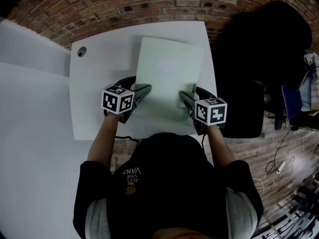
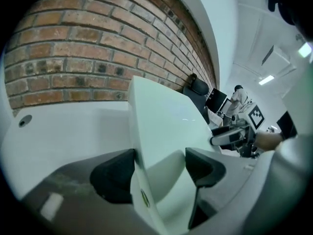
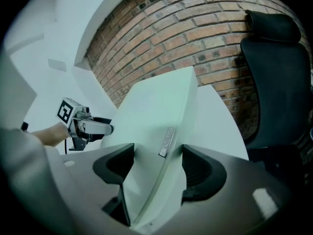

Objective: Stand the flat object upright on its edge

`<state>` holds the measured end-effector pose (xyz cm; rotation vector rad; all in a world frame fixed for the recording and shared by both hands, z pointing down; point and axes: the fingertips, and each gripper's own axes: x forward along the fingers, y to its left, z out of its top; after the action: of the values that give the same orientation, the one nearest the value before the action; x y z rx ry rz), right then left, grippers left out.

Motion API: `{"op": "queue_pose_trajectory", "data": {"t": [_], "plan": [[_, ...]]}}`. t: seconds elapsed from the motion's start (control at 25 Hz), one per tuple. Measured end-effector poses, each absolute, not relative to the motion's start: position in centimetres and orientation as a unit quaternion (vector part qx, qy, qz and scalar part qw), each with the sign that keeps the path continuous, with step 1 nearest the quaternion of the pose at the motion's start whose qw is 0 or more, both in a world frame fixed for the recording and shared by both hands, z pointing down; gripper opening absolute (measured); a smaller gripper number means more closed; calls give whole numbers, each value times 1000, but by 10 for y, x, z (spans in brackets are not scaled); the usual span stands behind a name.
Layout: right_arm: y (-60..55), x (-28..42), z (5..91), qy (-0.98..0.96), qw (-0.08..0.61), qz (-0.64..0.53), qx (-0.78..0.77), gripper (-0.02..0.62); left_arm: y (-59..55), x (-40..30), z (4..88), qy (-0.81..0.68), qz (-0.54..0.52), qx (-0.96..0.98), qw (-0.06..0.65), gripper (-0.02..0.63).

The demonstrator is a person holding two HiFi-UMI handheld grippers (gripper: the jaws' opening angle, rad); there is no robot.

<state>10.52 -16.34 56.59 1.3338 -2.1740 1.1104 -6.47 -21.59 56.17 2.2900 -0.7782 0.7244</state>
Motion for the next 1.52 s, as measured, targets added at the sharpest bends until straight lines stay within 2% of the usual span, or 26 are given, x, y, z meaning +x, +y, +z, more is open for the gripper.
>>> {"op": "queue_pose_trajectory", "data": {"t": [1.52], "plan": [[-322,125,450,-812,191,157,529,314,-340,-57,450,-391,143,900,128,261]]}}
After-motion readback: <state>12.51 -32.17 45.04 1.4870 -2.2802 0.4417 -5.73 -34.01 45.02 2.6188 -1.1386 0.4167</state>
